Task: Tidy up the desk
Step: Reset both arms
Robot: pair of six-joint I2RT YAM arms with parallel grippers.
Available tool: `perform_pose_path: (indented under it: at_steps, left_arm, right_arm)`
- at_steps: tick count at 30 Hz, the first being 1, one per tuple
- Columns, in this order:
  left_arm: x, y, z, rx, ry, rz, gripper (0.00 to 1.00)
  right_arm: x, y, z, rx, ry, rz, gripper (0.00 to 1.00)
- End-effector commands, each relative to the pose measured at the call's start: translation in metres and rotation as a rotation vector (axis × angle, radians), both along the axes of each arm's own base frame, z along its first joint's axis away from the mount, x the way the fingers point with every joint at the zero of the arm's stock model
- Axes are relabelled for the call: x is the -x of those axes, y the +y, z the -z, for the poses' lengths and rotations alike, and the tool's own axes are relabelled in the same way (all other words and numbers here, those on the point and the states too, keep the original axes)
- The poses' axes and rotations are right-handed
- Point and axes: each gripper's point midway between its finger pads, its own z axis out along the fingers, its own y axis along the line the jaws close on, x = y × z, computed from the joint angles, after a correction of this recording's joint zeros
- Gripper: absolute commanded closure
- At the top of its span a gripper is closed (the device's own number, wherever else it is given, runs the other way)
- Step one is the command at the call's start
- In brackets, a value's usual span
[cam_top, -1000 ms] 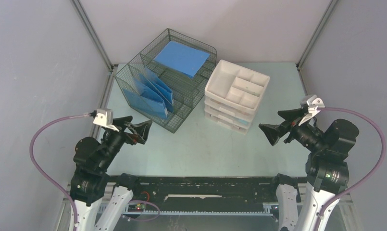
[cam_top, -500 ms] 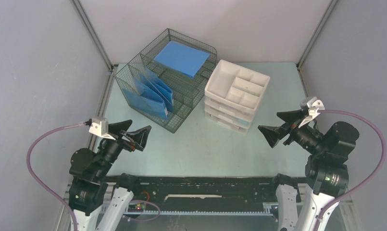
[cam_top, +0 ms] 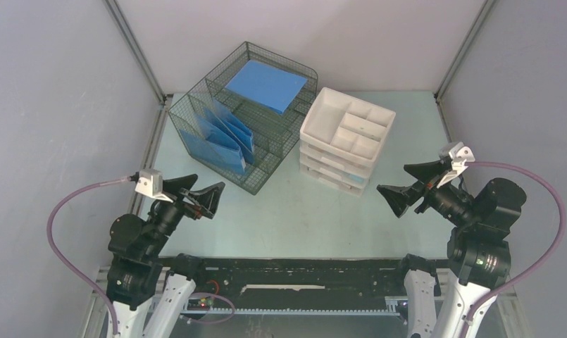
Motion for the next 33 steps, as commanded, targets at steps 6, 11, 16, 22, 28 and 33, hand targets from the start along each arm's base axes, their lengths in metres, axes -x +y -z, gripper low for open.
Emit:
perform_pose_path:
  at_steps: [6, 11, 16, 22, 28, 33]
  left_arm:
    - [-0.004, -0.002, -0.007, 0.021, -0.038, 0.006, 0.0]
    - [-0.005, -0.001, -0.005, 0.02, -0.036, -0.002, 0.0]
    - [-0.006, -0.001, -0.004, 0.017, -0.034, -0.004, 0.0]
    - [-0.007, -0.001, -0.003, 0.016, -0.03, -0.005, 0.0]
    - [-0.01, 0.006, 0.001, -0.01, -0.026, -0.041, 0.0]
    - [-0.012, 0.006, 0.003, -0.021, -0.019, -0.047, 0.0]
  right_arm:
    - [-0.003, -0.002, -0.003, 0.012, -0.01, -0.001, 0.0]
    - [-0.006, -0.003, 0.001, 0.01, 0.0, 0.01, 0.0]
    - [-0.007, -0.005, 0.001, 0.003, 0.004, 0.025, 0.0]
    - [-0.008, -0.005, 0.0, -0.002, 0.005, 0.028, 0.0]
    - [-0.011, -0.008, 0.0, -0.001, 0.004, 0.047, 0.0]
    - [-0.011, -0.009, -0.001, -0.002, 0.004, 0.048, 0.0]
